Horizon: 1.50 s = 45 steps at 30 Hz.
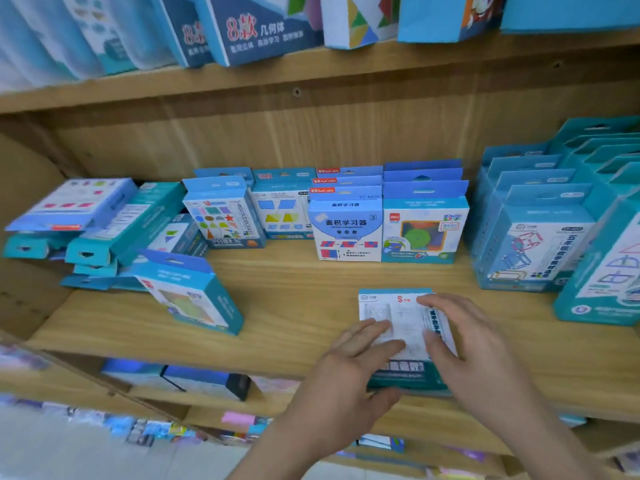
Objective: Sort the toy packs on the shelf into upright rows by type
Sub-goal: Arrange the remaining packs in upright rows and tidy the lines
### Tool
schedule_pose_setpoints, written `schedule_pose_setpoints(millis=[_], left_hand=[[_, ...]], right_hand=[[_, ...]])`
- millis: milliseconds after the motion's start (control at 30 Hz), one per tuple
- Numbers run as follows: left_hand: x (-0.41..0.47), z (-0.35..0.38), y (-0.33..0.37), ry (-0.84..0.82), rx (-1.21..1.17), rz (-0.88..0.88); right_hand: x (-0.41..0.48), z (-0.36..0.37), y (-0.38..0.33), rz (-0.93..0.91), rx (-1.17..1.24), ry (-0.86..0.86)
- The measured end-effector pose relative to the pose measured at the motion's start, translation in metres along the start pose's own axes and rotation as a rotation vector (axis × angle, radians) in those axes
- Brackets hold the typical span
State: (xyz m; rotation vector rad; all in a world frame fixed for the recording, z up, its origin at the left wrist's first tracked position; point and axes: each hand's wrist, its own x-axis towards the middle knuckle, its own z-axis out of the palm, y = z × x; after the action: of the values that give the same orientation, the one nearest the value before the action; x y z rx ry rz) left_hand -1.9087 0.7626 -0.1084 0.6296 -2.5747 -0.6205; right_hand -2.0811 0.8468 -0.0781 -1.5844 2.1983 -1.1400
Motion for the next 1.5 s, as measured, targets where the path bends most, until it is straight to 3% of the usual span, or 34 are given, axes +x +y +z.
schedule_pose_setpoints(millis=[233,400,567,767,1067,1233,1500], left_hand=[[-0.049,-0.09,-0.033,0.519,0.056,-0.302],[-0.076,-0.136,-0.061,0.746,-0.054,-0.499],[-0.093,-0.156,-0.081,0.694,-0.115,-0.576],[-0.094,-0.194,-0.112,0.636,-0.052,-0.6],[-0.071,-0.241,-0.176,0.622,0.332,-0.693],[-0.055,-0.244,-0.206,0.573,0.39,-0.82],[-0.053,-0.238,-0.22,0.677,0.251,-0.753]], right_hand=[[0.011,0.039,-0.056,-0.03,0.208,-0.047],[0.022,0.096,-0.106,-0.043,0.292,-0.225],[0.045,0.138,-0.148,-0.035,0.381,-0.326],[0.062,0.17,-0.171,-0.023,0.439,-0.275],[0.071,0.195,-0.177,0.054,0.525,-0.209],[0.08,0.191,-0.176,0.255,0.861,-0.143],[0.08,0.201,-0.158,0.523,0.942,-0.111]])
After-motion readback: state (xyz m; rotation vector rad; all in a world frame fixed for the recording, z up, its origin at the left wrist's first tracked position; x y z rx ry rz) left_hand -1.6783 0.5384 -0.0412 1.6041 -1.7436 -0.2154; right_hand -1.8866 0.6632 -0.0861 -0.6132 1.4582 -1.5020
